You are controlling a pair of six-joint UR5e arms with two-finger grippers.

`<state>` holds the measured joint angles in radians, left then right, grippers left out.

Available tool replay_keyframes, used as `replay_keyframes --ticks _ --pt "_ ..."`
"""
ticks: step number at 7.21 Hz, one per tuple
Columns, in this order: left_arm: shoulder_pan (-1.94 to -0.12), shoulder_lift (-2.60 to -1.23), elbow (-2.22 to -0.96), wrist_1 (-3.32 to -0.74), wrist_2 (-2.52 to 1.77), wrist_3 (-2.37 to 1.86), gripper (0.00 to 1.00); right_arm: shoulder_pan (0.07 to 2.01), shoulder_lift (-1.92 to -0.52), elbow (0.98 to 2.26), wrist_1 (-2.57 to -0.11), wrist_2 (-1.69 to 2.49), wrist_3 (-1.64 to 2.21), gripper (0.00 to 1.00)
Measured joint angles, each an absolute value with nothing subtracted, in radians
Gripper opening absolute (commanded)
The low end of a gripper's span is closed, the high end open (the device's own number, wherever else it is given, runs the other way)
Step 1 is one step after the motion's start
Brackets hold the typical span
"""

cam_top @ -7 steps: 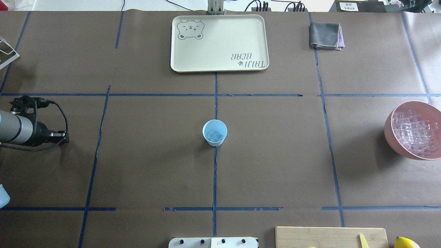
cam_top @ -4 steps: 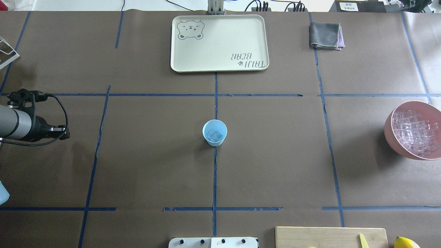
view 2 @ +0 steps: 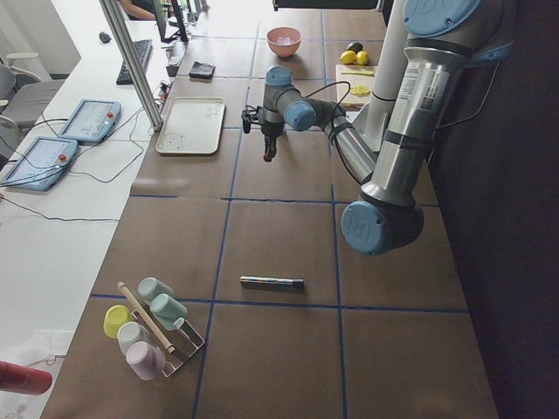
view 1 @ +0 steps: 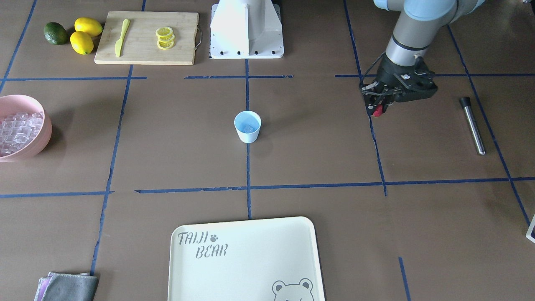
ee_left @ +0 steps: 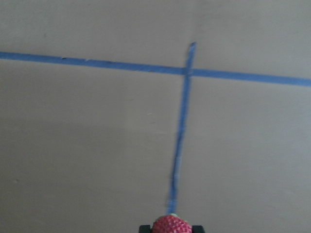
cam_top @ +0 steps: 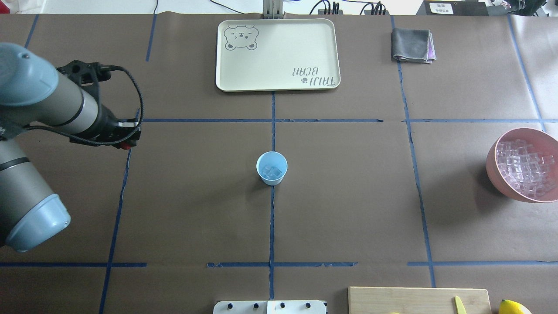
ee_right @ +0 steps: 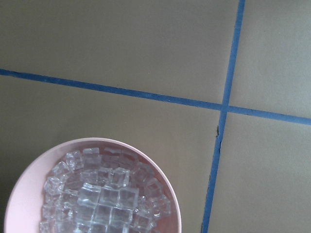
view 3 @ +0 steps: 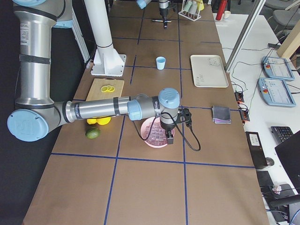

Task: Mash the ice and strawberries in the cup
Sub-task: 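Carry the strawberry with the left gripper over the light-blue cup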

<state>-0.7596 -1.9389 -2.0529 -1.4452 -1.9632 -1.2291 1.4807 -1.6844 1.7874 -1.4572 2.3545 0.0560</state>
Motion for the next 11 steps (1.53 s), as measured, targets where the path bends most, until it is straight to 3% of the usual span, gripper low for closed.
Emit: replay_keyframes --ticks 3,6,11 --pt "-0.716 -2.196 -1.874 -1.484 -2.003 -1.455 0.00 1.592 -1.739 1.742 -1.429 2.432 -0.039 1.00" --pt "-0.658 -2.358 -1.662 -1.635 -2.002 -1.598 0.00 1.620 -1.730 1.733 -1.490 2.481 -0.047 1.00" --pt "-0.574 -2.405 -1.584 -1.649 -1.996 -1.614 0.00 1.624 -1.725 1.733 -1.500 2.484 -0.048 1.00"
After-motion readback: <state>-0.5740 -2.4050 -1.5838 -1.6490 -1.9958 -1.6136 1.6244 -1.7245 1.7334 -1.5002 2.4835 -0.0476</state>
